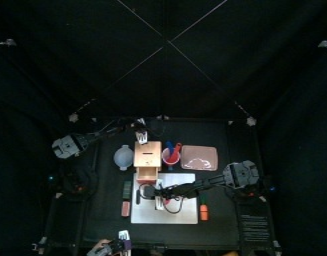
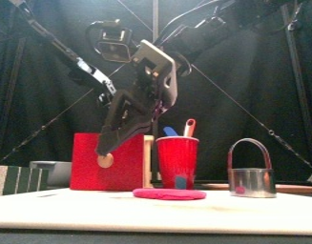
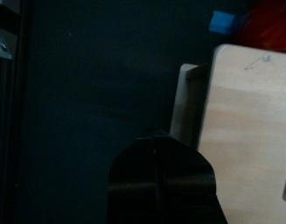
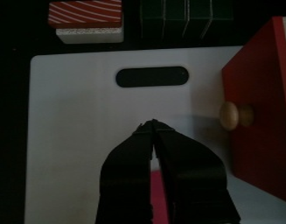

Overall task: Get the cutter from the drawer then cut the dough then place the extra dough in the bowl
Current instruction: Shut the drawer

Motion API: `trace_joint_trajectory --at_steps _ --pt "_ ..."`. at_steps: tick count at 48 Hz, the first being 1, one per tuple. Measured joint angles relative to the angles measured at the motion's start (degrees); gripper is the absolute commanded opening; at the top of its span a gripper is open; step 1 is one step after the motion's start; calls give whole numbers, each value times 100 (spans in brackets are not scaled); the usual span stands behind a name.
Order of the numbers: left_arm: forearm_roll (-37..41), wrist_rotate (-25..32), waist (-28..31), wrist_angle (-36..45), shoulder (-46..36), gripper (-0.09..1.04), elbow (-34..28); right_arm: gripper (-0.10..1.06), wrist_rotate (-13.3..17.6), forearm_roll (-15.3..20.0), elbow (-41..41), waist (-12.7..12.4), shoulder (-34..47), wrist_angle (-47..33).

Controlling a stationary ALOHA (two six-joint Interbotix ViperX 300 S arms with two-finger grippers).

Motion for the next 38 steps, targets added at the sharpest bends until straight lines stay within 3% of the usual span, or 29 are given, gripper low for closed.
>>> trace_joint_trajectory --at_steps 15,38 --pt "9 18 -35 18 158 10 0 7 -35 -158 -431 -158 404 352" --pt "114 26 -35 -141 211 10 70 7 -44 -1011 -729 -580 483 1046"
